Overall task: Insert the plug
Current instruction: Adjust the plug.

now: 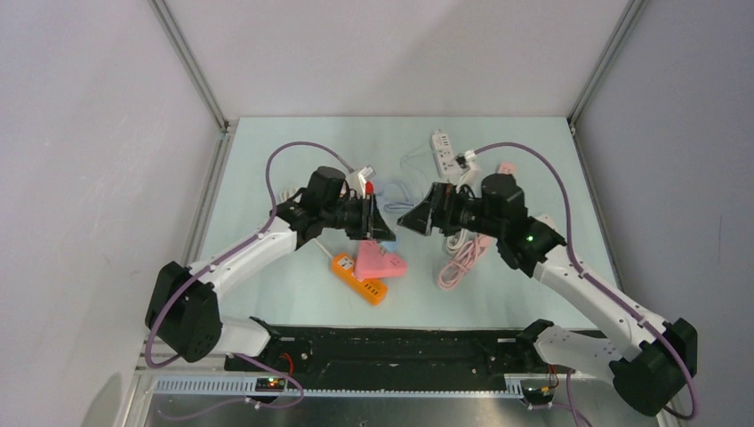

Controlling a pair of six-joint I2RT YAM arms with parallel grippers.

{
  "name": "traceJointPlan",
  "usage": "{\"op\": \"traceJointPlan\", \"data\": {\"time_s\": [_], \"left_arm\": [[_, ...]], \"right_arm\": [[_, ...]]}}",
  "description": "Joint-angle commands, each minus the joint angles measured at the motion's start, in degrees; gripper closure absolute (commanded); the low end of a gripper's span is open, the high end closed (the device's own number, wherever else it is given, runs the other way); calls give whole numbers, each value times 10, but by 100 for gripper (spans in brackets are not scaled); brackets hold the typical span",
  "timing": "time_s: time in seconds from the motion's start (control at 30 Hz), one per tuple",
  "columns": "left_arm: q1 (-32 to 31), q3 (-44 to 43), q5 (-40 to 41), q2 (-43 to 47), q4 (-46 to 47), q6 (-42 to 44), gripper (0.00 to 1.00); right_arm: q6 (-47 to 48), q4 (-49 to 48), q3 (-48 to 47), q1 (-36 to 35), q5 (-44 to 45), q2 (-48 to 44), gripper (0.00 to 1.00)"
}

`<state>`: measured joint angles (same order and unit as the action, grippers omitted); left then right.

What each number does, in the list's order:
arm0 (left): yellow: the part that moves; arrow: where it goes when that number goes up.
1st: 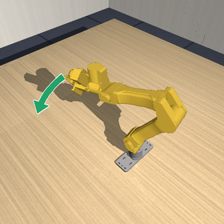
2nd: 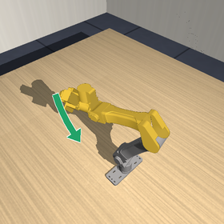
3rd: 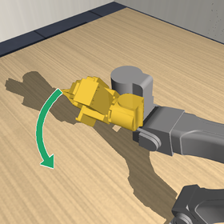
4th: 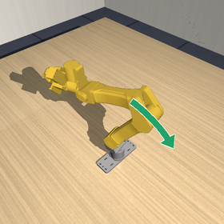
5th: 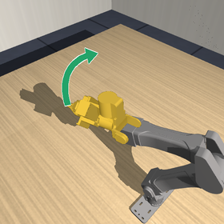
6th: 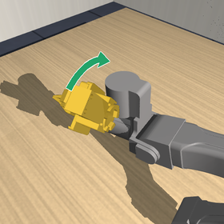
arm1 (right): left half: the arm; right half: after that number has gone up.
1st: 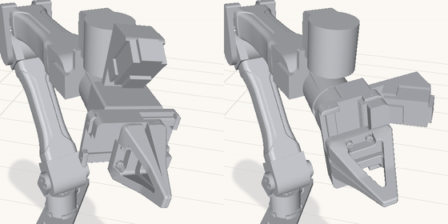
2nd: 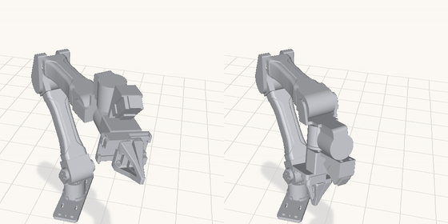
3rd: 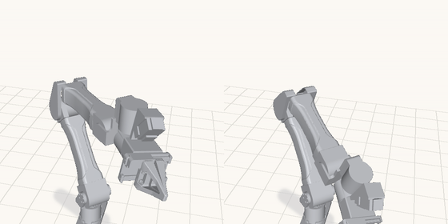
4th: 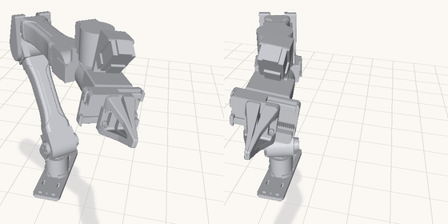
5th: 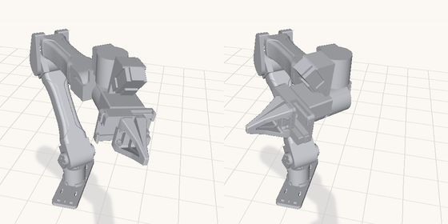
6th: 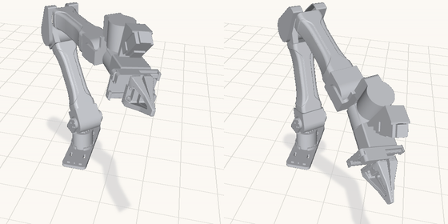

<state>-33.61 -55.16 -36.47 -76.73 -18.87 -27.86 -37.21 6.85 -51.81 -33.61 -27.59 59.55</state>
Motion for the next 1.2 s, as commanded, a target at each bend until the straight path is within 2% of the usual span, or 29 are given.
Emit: {"op": "traceJointPlan", "data": {"time_s": [0.0, 0.13, 0.23, 0.33, 0.47, 0.63, 0.8, 0.97, 1.17], "left_arm": [[-2, -24, -104, 49, -42, 130, 100], [1, -55, -110, 68, -56, 139, 100], [14, -97, -85, 68, -56, 90, 100], [25, -138, -53, 51, -56, 40, 100], [39, -223, -49, 18, -55, -4, 100], [39, -321, -11, 2, -54, -8, 100], [39, -368, 58, -7, -47, -18, 100], [40, -355, 4, -13, -42, -18, 100], [40, -303, -89, 5, -42, 19, 100]], "right_arm": [[18, -22, -14, 8, -119, 16, 10], [16, -24, -14, 3, -168, 40, 10], [-25, -82, -14, 1, -165, 53, 3], [-64, -148, -14, 4, -168, 69, 3], [-93, -176, -14, 10, -132, 59, 4], [-85, -171, -15, 25, -80, 18, 4], [-59, -128, -15, 44, -55, -11, 5], [-65, -129, -14, 54, -82, -10, 4], [-101, -185, -15, 52, -117, 3, 1]]}}
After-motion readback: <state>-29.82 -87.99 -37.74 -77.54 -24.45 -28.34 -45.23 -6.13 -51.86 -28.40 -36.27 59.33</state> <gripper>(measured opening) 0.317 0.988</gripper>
